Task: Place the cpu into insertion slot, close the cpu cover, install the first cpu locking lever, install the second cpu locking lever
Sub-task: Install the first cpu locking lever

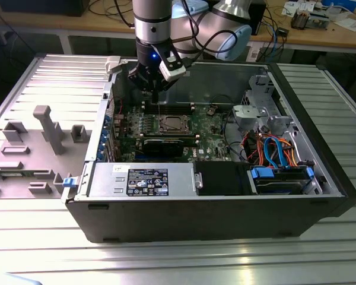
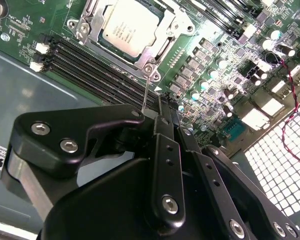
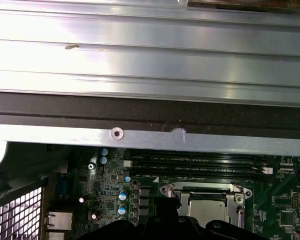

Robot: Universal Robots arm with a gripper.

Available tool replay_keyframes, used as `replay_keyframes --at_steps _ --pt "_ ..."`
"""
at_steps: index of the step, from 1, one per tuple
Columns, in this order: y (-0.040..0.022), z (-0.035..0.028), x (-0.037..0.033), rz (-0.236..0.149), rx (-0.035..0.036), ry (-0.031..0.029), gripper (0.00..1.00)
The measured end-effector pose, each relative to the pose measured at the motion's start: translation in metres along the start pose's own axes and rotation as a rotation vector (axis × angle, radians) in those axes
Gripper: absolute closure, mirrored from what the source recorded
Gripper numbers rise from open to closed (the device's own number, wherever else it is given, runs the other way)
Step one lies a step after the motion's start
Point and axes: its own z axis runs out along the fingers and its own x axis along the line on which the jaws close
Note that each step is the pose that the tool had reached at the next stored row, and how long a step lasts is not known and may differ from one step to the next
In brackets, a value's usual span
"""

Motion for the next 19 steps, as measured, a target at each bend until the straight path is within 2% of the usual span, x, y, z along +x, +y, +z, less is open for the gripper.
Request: replay_keyframes --at_steps 8,13,15,16,17,18,19 --pt "0.0 0.0 -0.0003 0.0 0.0 0.0 0.89" --pt "-0.0006 0.0017 -0.0108 0.0 0.0 -0.0001 0.89" --pt "-0.001 0.0035 -0.017 0.001 0.0001 0.0 0.89" --pt "-0.0014 0.0054 -0.0227 0.002 -0.0001 -0.0002 0.89" --pt "-0.0015 0.007 -0.0239 0.002 -0.0008 -0.0002 0.89" --pt "-0.0016 0.0077 -0.0247 0.003 -0.0029 -0.0004 0.89" --pt "-0.0023 0.0087 -0.0259 0.004 -0.0106 -0.0007 0.89"
